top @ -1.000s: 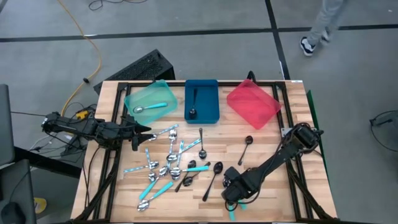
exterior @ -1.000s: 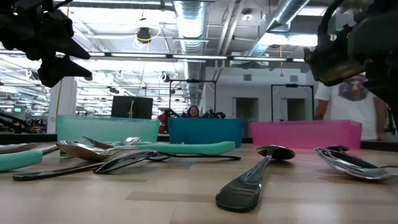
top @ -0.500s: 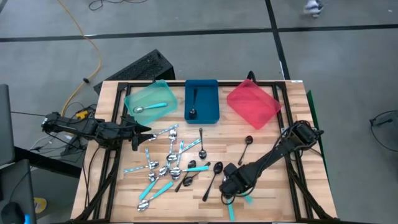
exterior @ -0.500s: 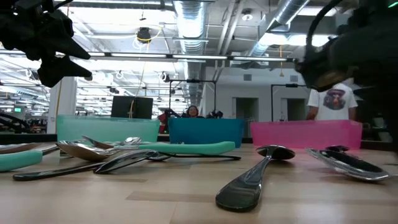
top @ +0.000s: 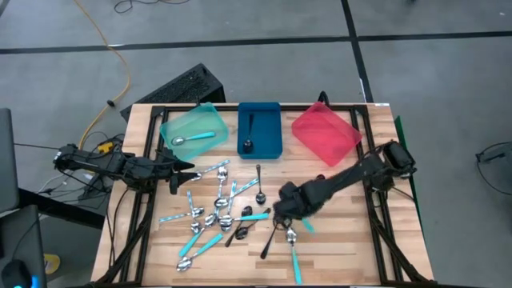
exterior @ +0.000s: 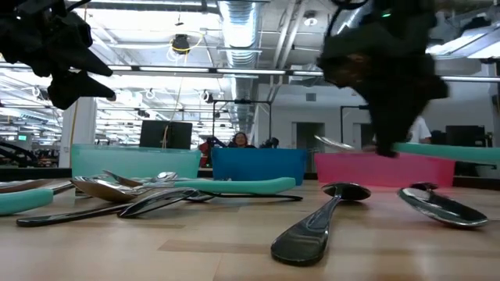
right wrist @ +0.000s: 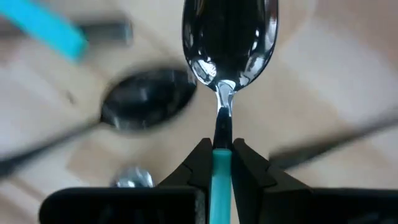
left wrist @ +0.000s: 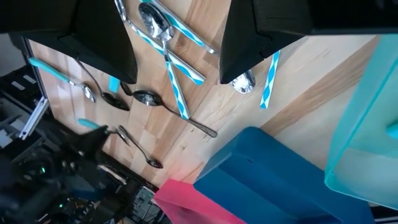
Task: Sort silverware by color (type)
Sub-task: Put the blue spoon into the light blue bin
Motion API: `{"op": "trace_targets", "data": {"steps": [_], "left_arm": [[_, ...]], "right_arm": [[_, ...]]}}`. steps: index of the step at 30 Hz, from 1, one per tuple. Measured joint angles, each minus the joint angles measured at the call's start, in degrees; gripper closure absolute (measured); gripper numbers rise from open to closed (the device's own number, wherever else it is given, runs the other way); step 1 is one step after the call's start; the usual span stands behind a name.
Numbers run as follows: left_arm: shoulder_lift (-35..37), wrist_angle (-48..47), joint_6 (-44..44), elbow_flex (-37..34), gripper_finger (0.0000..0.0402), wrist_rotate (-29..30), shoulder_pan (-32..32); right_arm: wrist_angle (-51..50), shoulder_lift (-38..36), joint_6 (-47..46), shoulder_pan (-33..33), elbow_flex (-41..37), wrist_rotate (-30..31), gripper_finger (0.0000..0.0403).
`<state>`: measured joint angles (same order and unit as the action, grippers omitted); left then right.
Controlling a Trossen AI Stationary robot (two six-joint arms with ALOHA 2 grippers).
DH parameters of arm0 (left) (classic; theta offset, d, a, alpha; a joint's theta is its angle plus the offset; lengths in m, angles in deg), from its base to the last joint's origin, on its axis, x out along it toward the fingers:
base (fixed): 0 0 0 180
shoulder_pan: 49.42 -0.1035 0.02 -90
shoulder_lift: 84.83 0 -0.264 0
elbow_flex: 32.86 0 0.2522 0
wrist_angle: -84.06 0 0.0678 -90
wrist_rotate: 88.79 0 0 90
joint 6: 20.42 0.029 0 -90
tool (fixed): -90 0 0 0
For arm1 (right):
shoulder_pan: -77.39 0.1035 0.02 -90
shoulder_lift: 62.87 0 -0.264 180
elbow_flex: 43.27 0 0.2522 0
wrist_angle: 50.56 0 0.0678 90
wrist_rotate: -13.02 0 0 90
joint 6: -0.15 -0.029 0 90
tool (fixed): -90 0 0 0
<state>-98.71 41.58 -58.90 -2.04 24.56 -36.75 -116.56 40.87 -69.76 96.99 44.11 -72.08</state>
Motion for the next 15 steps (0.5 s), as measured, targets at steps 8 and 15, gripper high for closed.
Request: {"op": "trace_targets", "data": {"steps": [8, 15], "left_arm": [[0.0, -0.1, 2.9, 0.0, 0.0185, 1.8, 0.0], [0.0, -0.5, 5.7, 0.0, 0.0185, 2.2, 0.0]], "right_arm": [[9.2, -0.7, 13.9, -9.7, 0.0, 0.2, 0.0344], [21.3, -0.3, 23.1, -17.1, 0.1, -0.3, 0.0344]]}}
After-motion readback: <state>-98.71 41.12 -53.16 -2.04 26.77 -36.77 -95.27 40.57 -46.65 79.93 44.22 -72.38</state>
